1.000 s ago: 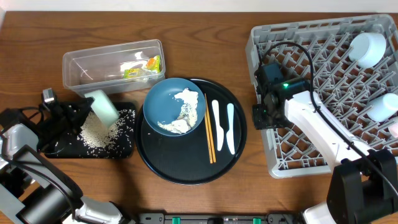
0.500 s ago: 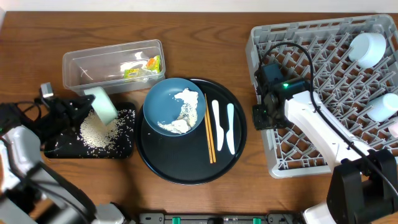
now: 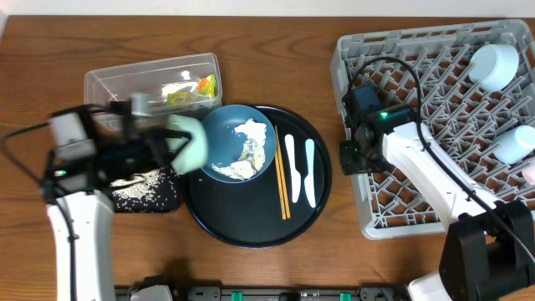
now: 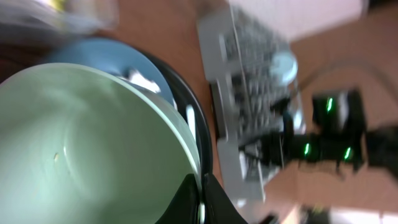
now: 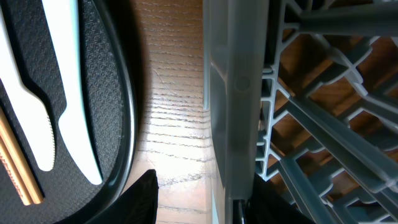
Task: Sort waste into correct bins and load items into the dishwasher rack
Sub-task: 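Set the empty green bowl down on the round black tray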
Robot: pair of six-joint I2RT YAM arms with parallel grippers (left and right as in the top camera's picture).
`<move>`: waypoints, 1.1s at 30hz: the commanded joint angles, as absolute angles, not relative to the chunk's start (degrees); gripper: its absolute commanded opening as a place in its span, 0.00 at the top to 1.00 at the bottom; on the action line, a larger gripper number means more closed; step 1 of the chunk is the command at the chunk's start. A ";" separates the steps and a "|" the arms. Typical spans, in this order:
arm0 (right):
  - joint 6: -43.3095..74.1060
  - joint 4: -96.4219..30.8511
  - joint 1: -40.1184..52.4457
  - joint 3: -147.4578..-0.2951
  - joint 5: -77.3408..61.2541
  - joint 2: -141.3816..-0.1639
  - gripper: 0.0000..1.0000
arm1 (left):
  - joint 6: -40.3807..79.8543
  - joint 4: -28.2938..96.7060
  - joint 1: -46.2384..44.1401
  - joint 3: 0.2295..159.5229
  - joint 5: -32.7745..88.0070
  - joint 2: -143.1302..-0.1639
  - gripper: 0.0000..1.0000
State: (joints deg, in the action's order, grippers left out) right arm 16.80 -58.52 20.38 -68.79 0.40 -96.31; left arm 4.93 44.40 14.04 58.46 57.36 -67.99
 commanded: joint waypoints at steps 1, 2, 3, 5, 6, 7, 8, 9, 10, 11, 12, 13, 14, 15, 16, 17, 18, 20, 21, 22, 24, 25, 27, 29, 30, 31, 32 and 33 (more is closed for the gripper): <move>17.12 -58.50 21.02 -68.47 -1.54 -96.44 0.60 | 8.60 44.69 3.84 59.00 48.73 -67.57 0.94; 17.10 -58.52 21.02 -68.47 -1.54 -96.44 0.60 | 9.45 44.53 0.75 59.00 46.96 -67.88 0.94; 17.10 -58.57 21.02 -68.47 -1.54 -96.44 0.60 | 9.93 44.49 -2.70 58.98 44.95 -68.42 0.94; 17.12 -58.67 21.02 -68.47 -1.56 -96.44 0.61 | 10.48 44.49 -8.84 58.98 41.32 -69.80 0.94; 17.10 -58.76 21.02 -68.49 -1.52 -96.42 0.61 | 10.66 44.49 -11.44 58.98 40.16 -70.52 0.94; 17.10 -58.92 20.99 -68.58 -1.23 -96.31 0.62 | 10.63 44.47 -14.44 58.98 39.18 -71.48 0.94; 17.10 -59.16 20.93 -68.77 -1.10 -96.18 0.63 | 10.68 44.42 -16.80 58.98 38.54 -72.34 0.94; 17.10 -59.51 20.84 -69.23 -1.10 -95.88 0.63 | 11.09 44.31 -19.44 58.98 37.58 -73.38 0.94; 17.10 -59.92 20.67 -69.82 -1.10 -95.55 0.63 | 11.49 44.12 -21.69 58.98 36.34 -74.43 0.94; 17.10 -60.31 20.47 -70.54 -1.06 -95.11 0.63 | 11.77 43.79 -24.14 58.98 34.57 -75.77 0.94; 17.10 -60.58 20.21 -71.29 -1.06 -94.61 0.63 | 11.99 43.46 -25.96 58.98 33.12 -76.93 0.94; 17.10 -60.73 19.84 -72.20 -1.06 -93.84 0.63 | 12.69 42.85 -27.83 58.98 31.62 -78.30 0.94; 17.08 -60.73 19.40 -73.06 -1.04 -92.82 0.62 | 13.52 41.87 -29.91 58.98 30.37 -79.96 0.94; 17.08 -60.73 19.14 -73.45 -0.97 -92.27 0.62 | 13.65 41.23 -30.87 58.98 30.28 -80.88 0.94; 17.08 -60.77 18.87 -73.84 -0.86 -91.55 0.62 | 13.65 40.40 -31.90 58.98 30.28 -81.95 0.94; 17.10 -60.80 18.59 -74.11 -0.73 -90.83 0.62 | 13.65 39.62 -32.73 58.98 30.28 -82.96 0.94; 17.08 -60.75 18.26 -74.24 -0.64 -90.00 0.62 | 13.69 38.72 -33.56 58.98 30.15 -84.09 0.94; 17.10 -60.73 17.78 -74.26 -0.64 -88.38 0.62 | 14.35 37.43 -34.72 58.98 28.86 -86.15 0.94; 17.10 -60.75 17.61 -74.26 -0.64 -87.79 0.62 | 14.81 36.93 -35.18 58.98 28.32 -87.18 0.94; 17.08 -60.77 17.52 -74.26 -0.62 -87.18 0.62 | 15.14 36.51 -35.53 58.98 28.16 -88.09 0.94; 17.08 -60.73 17.52 -74.26 -0.27 -86.21 0.62 | 15.16 36.27 -35.94 58.98 28.21 -89.25 0.94; 17.06 -60.73 17.52 -74.26 -0.21 -85.84 0.61 | 15.16 36.27 -36.10 58.98 28.21 -89.52 0.92; 17.06 -60.71 17.52 -74.26 -0.25 -85.45 0.60 | 15.16 36.27 -36.10 59.00 28.21 -89.47 0.66; 15.97 -60.60 17.56 -74.26 -0.71 -85.41 0.59 | 15.14 36.14 -36.01 59.05 28.21 -88.77 0.53; 15.18 -60.51 17.65 -74.26 -1.37 -85.41 0.59 | 15.14 36.16 -35.92 59.16 28.21 -88.25 0.50; 14.20 -60.49 17.74 -74.26 -2.31 -85.41 0.58 | 15.11 36.16 -35.90 59.27 28.18 -87.50 0.46; 13.34 -60.49 17.93 -74.26 -3.29 -85.41 0.58 | 15.11 36.16 -35.86 59.46 28.12 -86.76 0.43; 12.75 -60.49 18.11 -74.26 -3.88 -85.41 0.58 | 15.11 36.38 -35.66 59.75 27.86 -85.80 0.42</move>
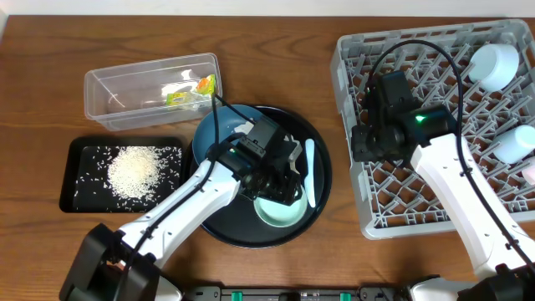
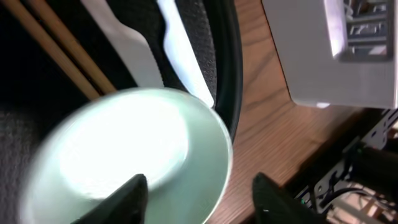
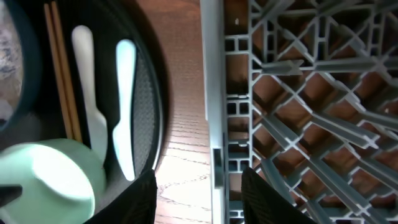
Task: Sort waste into correct bins and load items into the dishwasher rack
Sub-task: 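Set the empty green bowl down on the round black tray, then grasp the green bowl with the right gripper and lift it toward the rack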
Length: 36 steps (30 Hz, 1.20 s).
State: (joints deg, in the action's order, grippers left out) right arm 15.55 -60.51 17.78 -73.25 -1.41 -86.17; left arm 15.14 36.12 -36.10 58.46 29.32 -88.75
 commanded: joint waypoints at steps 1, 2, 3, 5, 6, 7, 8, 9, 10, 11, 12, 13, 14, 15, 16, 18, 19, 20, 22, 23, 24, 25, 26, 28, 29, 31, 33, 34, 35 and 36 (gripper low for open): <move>12.25 -60.49 18.31 -74.26 -4.43 -85.41 0.57 | 15.09 36.60 -35.35 59.99 27.57 -84.86 0.42; 11.60 -60.47 18.55 -74.26 -5.13 -85.41 0.57 | 15.09 36.88 -34.87 60.14 27.31 -83.64 0.42; 11.00 -60.47 18.81 -74.26 -5.91 -85.41 0.56 | 15.05 37.28 -34.20 60.16 26.98 -82.46 0.42; 8.88 -60.29 19.51 -74.24 -8.69 -85.41 0.55 | 15.09 39.48 -32.12 60.16 24.38 -79.42 0.42; 7.29 -60.18 19.99 -74.24 -10.55 -85.41 0.55 | 15.09 41.12 -30.74 60.16 22.57 -77.84 0.41; 5.93 -60.05 20.47 -74.24 -12.01 -85.41 0.53 | 15.11 42.65 -29.39 60.16 21.02 -76.53 0.41; 4.62 -59.96 21.17 -74.24 -13.23 -85.45 0.51 | 15.11 44.21 -27.86 60.16 19.57 -75.35 0.41; 3.84 -59.90 21.80 -74.24 -13.89 -85.45 0.50 | 15.11 46.11 -25.87 60.16 17.91 -74.06 0.40; 3.55 -59.79 22.70 -74.24 -14.00 -85.52 0.49 | 15.11 47.68 -23.99 60.16 16.69 -73.08 0.40; 3.49 -59.75 23.68 -74.24 -13.96 -85.54 0.48 | 15.14 49.47 -21.61 60.16 15.44 -72.01 0.38; 3.05 -59.61 24.75 -74.22 -13.98 -85.78 0.47 | 15.14 51.16 -18.96 60.16 14.57 -71.07 0.36; 3.07 -59.57 25.69 -74.22 -13.96 -86.00 0.47 | 15.11 52.51 -16.64 60.16 13.93 -70.41 0.36; 3.09 -59.44 26.59 -74.19 -13.96 -86.39 0.47 | 15.11 53.84 -13.93 60.16 13.34 -69.82 0.36; 3.18 -59.37 27.62 -74.17 -13.98 -86.98 0.47 | 15.11 54.83 -11.68 60.16 12.88 -69.49 0.36; 3.75 -59.40 28.71 -74.17 -13.82 -87.70 0.47 | 15.11 55.77 -9.06 60.16 12.36 -69.38 0.35; 5.41 -59.37 30.44 -74.02 -13.23 -89.23 0.48 | 15.14 57.06 -4.54 60.12 12.36 -69.58 0.33; 6.50 -59.40 31.20 -73.95 -12.80 -90.26 0.49 | 15.14 57.56 -2.63 60.12 12.36 -69.67 0.33; 7.33 -59.42 31.81 -73.91 -12.29 -91.24 0.49 | 15.14 58.04 -0.58 60.12 12.36 -69.80 0.32; 8.80 -59.42 32.99 -73.76 -11.90 -93.76 0.49 | 15.14 58.74 2.55 60.12 12.38 -69.95 0.32; 9.65 -59.44 33.50 -73.73 -11.92 -95.02 0.49 | 15.14 58.96 3.60 60.12 12.38 -69.97 0.32; 10.37 -59.46 34.00 -73.71 -12.10 -96.36 0.49 | 15.14 59.16 4.58 60.12 12.36 -69.97 0.32; 10.72 -59.55 34.41 -73.71 -12.25 -97.41 0.49 | 15.14 59.31 5.10 60.12 12.38 -69.97 0.31; 10.72 -59.61 34.87 -73.71 -12.29 -98.43 0.49 | 15.14 59.35 5.63 60.12 12.38 -69.97 0.30; 10.72 -59.66 35.99 -73.71 -12.27 -100.64 0.50 | 15.11 59.35 6.11 60.12 12.36 -69.97 0.27; 10.72 -59.61 36.51 -73.71 -12.27 -101.56 0.50 | 15.11 59.33 6.09 60.12 12.36 -69.97 0.27; 10.70 -59.57 37.76 -73.69 -12.23 -103.88 0.50 | 15.11 59.31 6.09 60.12 12.36 -69.97 0.27; 10.70 -59.55 38.59 -73.71 -12.21 -105.71 0.53 | 15.11 59.33 6.09 60.12 12.36 -69.97 0.27; 10.72 -59.53 39.03 -73.71 -12.16 -106.91 0.56 | 15.11 59.33 6.09 60.12 12.36 -69.97 0.27; 10.74 -59.53 39.20 -73.71 -12.05 -107.66 0.59 | 15.11 59.33 6.09 60.12 12.36 -69.97 0.27; 10.98 -59.53 39.40 -73.71 -11.86 -108.64 0.65 | 15.11 59.35 6.09 60.12 12.36 -69.97 0.27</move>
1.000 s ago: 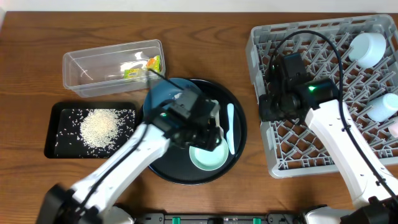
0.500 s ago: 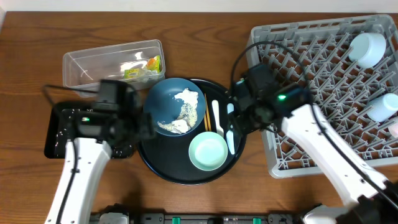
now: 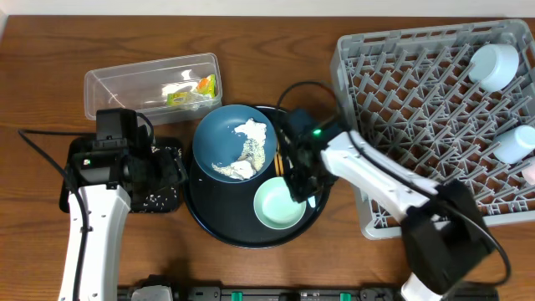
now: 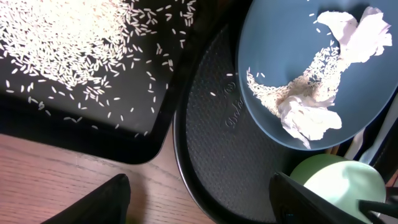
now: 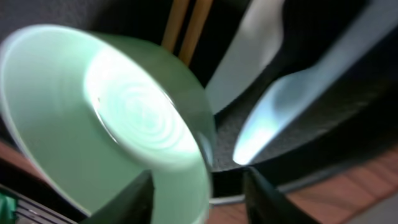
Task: Sort waste into correct bins and load items into the dishwasher rack
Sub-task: 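Grasp the green bowl with the right gripper and lift it toward the rack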
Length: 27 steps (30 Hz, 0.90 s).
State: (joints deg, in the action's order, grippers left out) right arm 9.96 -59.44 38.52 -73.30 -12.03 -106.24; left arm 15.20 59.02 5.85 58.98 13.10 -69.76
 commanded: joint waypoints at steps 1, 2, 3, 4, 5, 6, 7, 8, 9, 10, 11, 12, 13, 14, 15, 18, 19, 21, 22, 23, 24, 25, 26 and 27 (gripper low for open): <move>11.49 -59.55 39.44 -73.71 -11.77 -109.40 0.75 | 15.11 59.33 6.09 60.12 12.36 -69.97 0.27; 12.01 -59.53 39.42 -73.71 -11.77 -110.02 0.85 | 15.14 59.33 6.09 60.12 12.36 -69.97 0.27; 12.69 -59.46 39.40 -73.71 -11.77 -110.54 0.94 | 15.11 59.35 6.09 60.12 12.36 -69.97 0.27; 13.23 -59.37 39.33 -73.71 -11.57 -110.65 0.99 | 15.14 59.35 6.09 60.12 12.36 -69.97 0.27; 13.91 -59.35 39.29 -73.71 -11.14 -110.65 0.99 | 15.11 59.37 6.09 60.12 12.36 -69.97 0.27; 14.66 -59.40 39.29 -73.78 -10.28 -110.43 0.99 | 15.11 59.35 6.09 60.12 12.36 -69.97 0.27; 14.79 -59.42 39.29 -73.89 -9.45 -109.97 0.99 | 15.11 59.35 6.09 60.12 12.36 -69.97 0.27; 14.79 -59.61 39.27 -74.08 -8.73 -109.30 0.99 | 15.14 59.42 6.09 60.12 12.36 -69.97 0.27; 14.79 -59.79 39.20 -74.30 -8.03 -108.60 0.99 | 15.11 59.51 6.09 60.12 12.36 -69.97 0.27; 14.79 -60.12 38.96 -74.65 -7.14 -107.33 0.99 | 15.11 59.53 6.09 60.12 12.36 -69.97 0.27; 14.79 -60.34 38.68 -74.96 -6.42 -106.24 0.99 | 15.11 59.53 6.09 60.12 12.36 -69.97 0.27; 14.79 -60.62 38.28 -75.31 -5.67 -104.92 0.99 | 15.11 59.53 6.09 60.12 12.36 -69.97 0.27; 14.79 -60.86 37.71 -75.72 -4.54 -103.15 0.99 | 15.11 59.53 6.09 60.12 12.36 -69.97 0.27; 14.76 -60.93 37.06 -76.14 -3.33 -101.30 0.99 | 15.11 59.53 6.09 60.12 12.36 -69.97 0.27; 14.76 -60.90 36.45 -76.47 -2.17 -99.55 0.99 | 15.11 59.53 6.09 60.12 12.36 -69.97 0.27; 14.76 -60.62 33.80 -77.45 4.99 -93.56 0.99 | 15.11 59.55 6.09 60.12 12.36 -69.97 0.27; 14.74 -60.29 32.91 -77.67 7.79 -91.92 0.99 | 15.11 59.53 6.09 60.12 12.36 -69.97 0.27; 14.70 -58.96 30.63 -77.87 13.91 -88.55 0.99 | 15.14 59.53 6.09 60.12 12.36 -69.97 0.27; 14.50 -58.08 29.50 -77.89 16.62 -87.13 0.99 | 15.14 59.53 6.09 60.12 12.36 -69.97 0.27; 14.00 -56.88 28.08 -77.89 19.51 -85.73 0.99 | 15.11 59.53 6.09 60.12 12.36 -69.97 0.27; 12.71 -54.92 26.11 -77.89 22.87 -84.27 0.99 | 15.11 59.53 6.09 60.12 12.36 -69.97 0.27; 11.68 -53.56 24.97 -77.89 24.73 -83.66 0.99 | 15.11 59.53 6.09 60.12 12.36 -69.97 0.27; 9.45 -51.11 23.09 -77.89 27.86 -83.02 0.99 | 15.11 59.51 6.09 60.12 12.36 -69.97 0.27; 7.66 -49.04 21.65 -77.89 30.35 -82.87 0.99 | 15.11 59.51 6.09 60.12 12.36 -69.97 0.27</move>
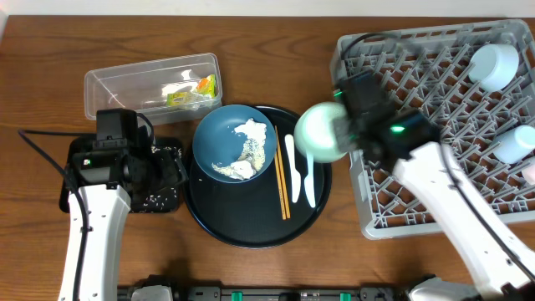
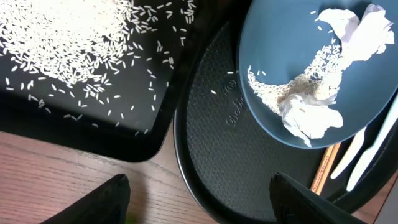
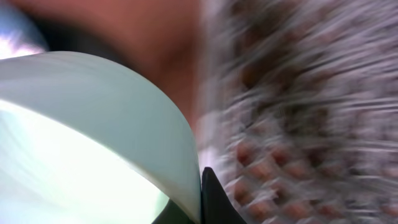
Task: Sort waste into correct bins and load items into the dishwasher rack
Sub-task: 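Grasp the green bowl with the right gripper and lift it toward the rack, then lower the green bowl into the rack's upper right and release it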
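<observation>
A pale green bowl [image 1: 320, 132] hangs tilted above the round black tray [image 1: 219, 219], close to the left edge of the grey dishwasher rack [image 1: 435, 180]. My right gripper [image 1: 341, 124] is shut on the bowl's rim; in the right wrist view the bowl [image 3: 93, 137] fills the left side and the rack [image 3: 298, 93] is blurred. On the tray sit a blue plate [image 1: 224, 138] with rice and crumpled tissue, chopsticks [image 1: 282, 180] and white plastic cutlery [image 1: 308, 171]. My left gripper [image 2: 199, 202] is open and empty over the gap between the rice tray [image 2: 124, 146] and the plate [image 2: 280, 37].
A clear bin [image 1: 125, 84] holding wrappers stands at the back left. The black rectangular tray [image 1: 75, 201] with loose rice lies under my left arm. Two white cups [image 1: 493, 65] sit in the right part of the rack.
My right gripper was open around the green bowl's rim on the round tray's front right. It is now shut on the bowl, held up beside the rack. The left arm has not moved.
My left gripper held the green bowl near the rice tray while the right stayed at the rack's edge. Then the left stood open with the bowl on the round tray. The left was back over the rice tray, and the right took the bowl.
</observation>
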Robot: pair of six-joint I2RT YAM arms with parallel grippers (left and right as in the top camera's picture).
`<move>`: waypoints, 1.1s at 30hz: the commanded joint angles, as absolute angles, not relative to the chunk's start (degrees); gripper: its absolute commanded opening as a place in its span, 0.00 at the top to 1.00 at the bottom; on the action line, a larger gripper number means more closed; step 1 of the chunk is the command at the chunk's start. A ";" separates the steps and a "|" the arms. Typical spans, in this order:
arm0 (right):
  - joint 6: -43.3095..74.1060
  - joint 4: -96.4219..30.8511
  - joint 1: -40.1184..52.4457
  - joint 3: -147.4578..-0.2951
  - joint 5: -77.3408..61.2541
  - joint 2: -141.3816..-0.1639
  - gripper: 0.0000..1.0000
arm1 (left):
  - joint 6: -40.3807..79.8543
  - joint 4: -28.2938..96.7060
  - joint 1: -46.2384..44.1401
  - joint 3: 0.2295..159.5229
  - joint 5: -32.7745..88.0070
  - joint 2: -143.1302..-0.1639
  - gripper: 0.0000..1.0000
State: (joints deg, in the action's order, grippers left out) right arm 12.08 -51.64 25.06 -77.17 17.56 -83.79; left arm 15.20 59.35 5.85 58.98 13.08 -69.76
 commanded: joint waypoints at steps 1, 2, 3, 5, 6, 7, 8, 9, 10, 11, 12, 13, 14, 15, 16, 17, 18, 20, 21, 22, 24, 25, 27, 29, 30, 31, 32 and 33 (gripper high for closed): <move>5.76 -46.46 19.99 -77.89 33.15 -82.85 0.99 | 15.11 59.51 6.09 60.12 12.36 -69.97 0.27; 4.19 -44.18 18.59 -77.89 35.16 -82.91 0.99 | 15.11 59.51 6.09 60.12 12.36 -69.97 0.27; 2.39 -41.45 16.99 -77.89 36.99 -83.20 0.99 | 15.11 59.53 6.09 60.12 12.36 -69.97 0.27; -1.37 -35.44 13.74 -77.89 40.01 -83.81 0.99 | 15.11 59.53 6.09 60.12 12.36 -69.97 0.27; -2.72 -32.67 12.34 -77.89 41.32 -84.20 0.99 | 15.11 59.53 6.09 60.12 12.36 -69.97 0.27; -4.12 -29.28 10.72 -77.89 43.09 -84.68 0.99 | 15.11 59.53 6.09 60.12 12.36 -69.97 0.27; -5.37 -25.89 9.17 -77.89 45.01 -85.32 0.99 | 15.14 59.53 6.09 60.12 12.36 -69.97 0.27; -6.59 -22.63 7.79 -77.89 46.92 -86.04 0.99 | 15.11 59.51 6.09 60.12 12.36 -69.97 0.26; -7.88 -19.92 6.63 -77.89 48.51 -86.76 0.99 | 15.11 59.53 6.09 60.12 12.36 -69.97 0.27; -9.58 -16.99 5.41 -77.89 50.11 -87.70 0.99 | 15.11 59.53 6.09 60.12 12.36 -69.97 0.27; -11.14 -14.74 4.45 -77.89 51.24 -88.60 0.99 | 15.11 59.53 6.09 60.12 12.36 -69.97 0.27; -12.99 -12.36 3.42 -77.89 52.53 -89.73 0.99 | 15.14 59.53 6.09 60.12 12.36 -69.97 0.27; -14.66 -10.13 2.42 -77.89 54.04 -90.96 0.99 | 15.11 59.53 6.09 60.12 12.36 -69.97 0.27; -16.25 -7.88 1.52 -77.89 55.77 -92.23 0.99 | 15.11 59.53 6.09 60.12 12.36 -69.97 0.27; -17.63 -5.65 0.64 -77.89 57.28 -93.56 0.99 | 15.11 59.53 6.09 60.12 12.36 -69.97 0.27; -18.96 -3.75 -0.05 -77.89 58.33 -94.72 0.99 | 15.11 59.53 6.09 60.12 12.36 -69.97 0.26; -20.16 -1.56 -0.82 -77.89 59.66 -96.12 0.99 | 15.14 59.51 6.09 60.12 12.36 -69.97 0.27; -21.54 2.11 -2.15 -77.89 61.71 -98.61 0.99 | 15.11 59.51 6.09 60.12 12.36 -69.97 0.27; -21.98 3.84 -2.85 -77.89 62.72 -99.88 0.99 | 15.11 59.51 6.09 60.12 12.36 -69.97 0.26; -22.00 5.50 -3.55 -77.89 63.86 -101.10 0.99 | 15.14 59.51 6.09 60.12 12.36 -69.97 0.26; -22.24 7.73 -4.82 -77.89 64.99 -103.26 0.99 | 15.11 59.51 6.09 60.12 12.36 -69.97 0.27; -22.37 8.67 -5.43 -77.89 65.21 -104.40 0.99 | 15.14 59.51 6.09 60.12 12.36 -69.97 0.26; -22.39 9.61 -6.04 -77.89 65.19 -106.41 0.99 | 15.14 59.51 6.09 60.12 12.36 -69.97 0.27; -22.37 9.69 -6.09 -77.89 65.17 -108.27 0.99 | 15.14 59.51 6.09 60.12 12.38 -69.97 0.26; -22.37 9.65 -6.07 -77.89 65.17 -109.23 0.99 | 15.14 59.51 6.09 60.12 12.36 -69.97 0.26; -22.35 9.65 -6.00 -77.89 65.17 -109.89 0.99 | 15.14 59.51 6.09 60.12 12.38 -69.97 0.27; -22.35 9.65 -5.91 -77.89 65.19 -110.74 0.99 | 15.14 59.51 6.09 60.12 12.38 -69.97 0.26; -22.35 9.63 -5.87 -77.89 65.19 -111.37 0.99 | 15.14 59.48 6.09 60.12 12.38 -69.97 0.27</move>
